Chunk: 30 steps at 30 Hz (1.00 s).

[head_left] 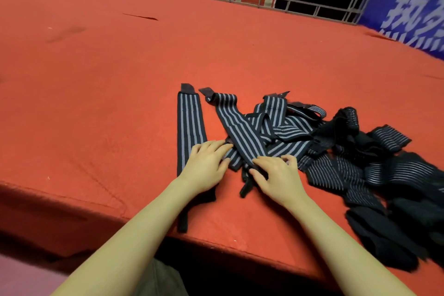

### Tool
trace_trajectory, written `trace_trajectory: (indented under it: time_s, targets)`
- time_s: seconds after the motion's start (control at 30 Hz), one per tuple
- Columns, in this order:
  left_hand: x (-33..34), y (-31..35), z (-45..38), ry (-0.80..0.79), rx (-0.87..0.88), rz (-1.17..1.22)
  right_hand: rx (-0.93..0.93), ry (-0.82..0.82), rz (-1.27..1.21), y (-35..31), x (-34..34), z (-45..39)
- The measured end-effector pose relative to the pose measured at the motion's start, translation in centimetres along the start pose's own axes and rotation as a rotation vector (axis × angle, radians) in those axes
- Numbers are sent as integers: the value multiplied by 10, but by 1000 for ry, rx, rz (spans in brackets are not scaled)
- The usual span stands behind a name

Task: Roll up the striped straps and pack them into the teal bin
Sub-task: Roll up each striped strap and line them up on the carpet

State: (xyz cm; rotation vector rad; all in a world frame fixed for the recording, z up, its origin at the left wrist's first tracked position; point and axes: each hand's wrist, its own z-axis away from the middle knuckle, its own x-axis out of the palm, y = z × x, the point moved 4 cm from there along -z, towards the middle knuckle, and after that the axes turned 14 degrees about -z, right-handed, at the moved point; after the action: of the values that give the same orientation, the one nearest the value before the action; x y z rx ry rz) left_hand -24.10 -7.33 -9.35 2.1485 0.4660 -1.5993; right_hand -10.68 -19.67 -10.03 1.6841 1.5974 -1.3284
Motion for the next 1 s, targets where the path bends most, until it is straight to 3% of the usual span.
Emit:
trace_trajectory:
  time_s: [0.13,0.23,0.47,0.67,0.77,0.87,1.0]
  targets:
    - [1,12,-13,-6,12,128,-130,317,24,-3,-18,-7]
    - [-6,14,-22,51,5,250,-174,451,-13,-8,-35,-19]
    - [-31,7,-35,180,68,410,-353,518,-113,-41,-54,-40]
    - [-19,-3,-32,138,3,527,-299,581,-195,-43,-60,-39]
    - [-14,3,-38,89,12,422,-112,525,-86,-28,-56,-37]
    - [0,7,-41,19,21,180,169,315,43,-3,-45,-34]
    - [13,5,-39,2,21,19,272,42,201,8,-36,-38]
